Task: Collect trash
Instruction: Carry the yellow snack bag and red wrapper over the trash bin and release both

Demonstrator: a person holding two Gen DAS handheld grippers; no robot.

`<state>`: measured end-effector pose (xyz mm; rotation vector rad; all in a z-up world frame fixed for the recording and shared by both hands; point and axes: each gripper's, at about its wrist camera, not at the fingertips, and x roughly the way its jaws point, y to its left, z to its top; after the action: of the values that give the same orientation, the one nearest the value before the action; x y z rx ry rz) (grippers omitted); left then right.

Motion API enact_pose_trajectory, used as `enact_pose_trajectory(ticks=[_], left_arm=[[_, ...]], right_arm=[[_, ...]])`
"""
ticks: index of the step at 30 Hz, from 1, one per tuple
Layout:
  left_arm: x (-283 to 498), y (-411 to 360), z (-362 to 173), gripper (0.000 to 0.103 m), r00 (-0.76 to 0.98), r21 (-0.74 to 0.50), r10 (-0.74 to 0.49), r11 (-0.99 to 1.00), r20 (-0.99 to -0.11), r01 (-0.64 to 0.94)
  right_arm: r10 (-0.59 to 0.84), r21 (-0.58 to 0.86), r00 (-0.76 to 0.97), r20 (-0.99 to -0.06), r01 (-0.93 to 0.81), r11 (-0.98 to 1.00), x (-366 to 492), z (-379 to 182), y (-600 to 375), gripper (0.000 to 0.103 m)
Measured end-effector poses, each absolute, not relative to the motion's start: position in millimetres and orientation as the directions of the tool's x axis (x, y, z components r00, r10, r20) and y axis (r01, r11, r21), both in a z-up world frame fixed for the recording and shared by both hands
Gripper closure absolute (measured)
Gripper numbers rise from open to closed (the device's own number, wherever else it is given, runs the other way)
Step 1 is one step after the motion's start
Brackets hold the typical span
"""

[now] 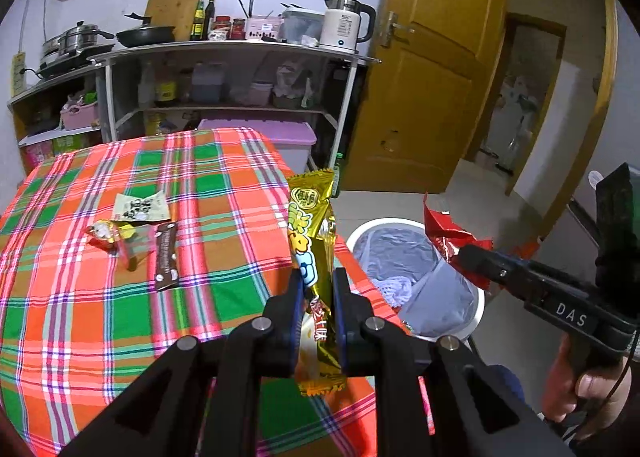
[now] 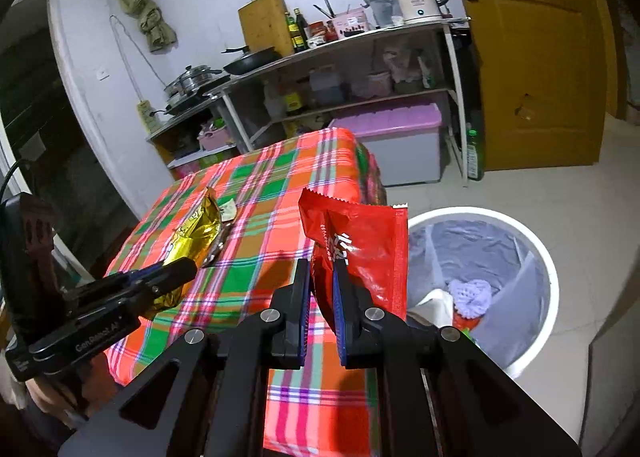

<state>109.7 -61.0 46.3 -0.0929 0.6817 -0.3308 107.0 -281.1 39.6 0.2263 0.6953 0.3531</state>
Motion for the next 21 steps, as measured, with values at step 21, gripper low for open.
enact_pose_trajectory(ticks=[21], left_arm=[[141.6,-125.1,30.8,0.088,0.658,-0.192,-0.396,0.912,-0.641,0.362]], right_arm=[[0.32,0.359,0.712,-0.625,-0.102,0.928,119.4,11.3,-341.1,0.092]])
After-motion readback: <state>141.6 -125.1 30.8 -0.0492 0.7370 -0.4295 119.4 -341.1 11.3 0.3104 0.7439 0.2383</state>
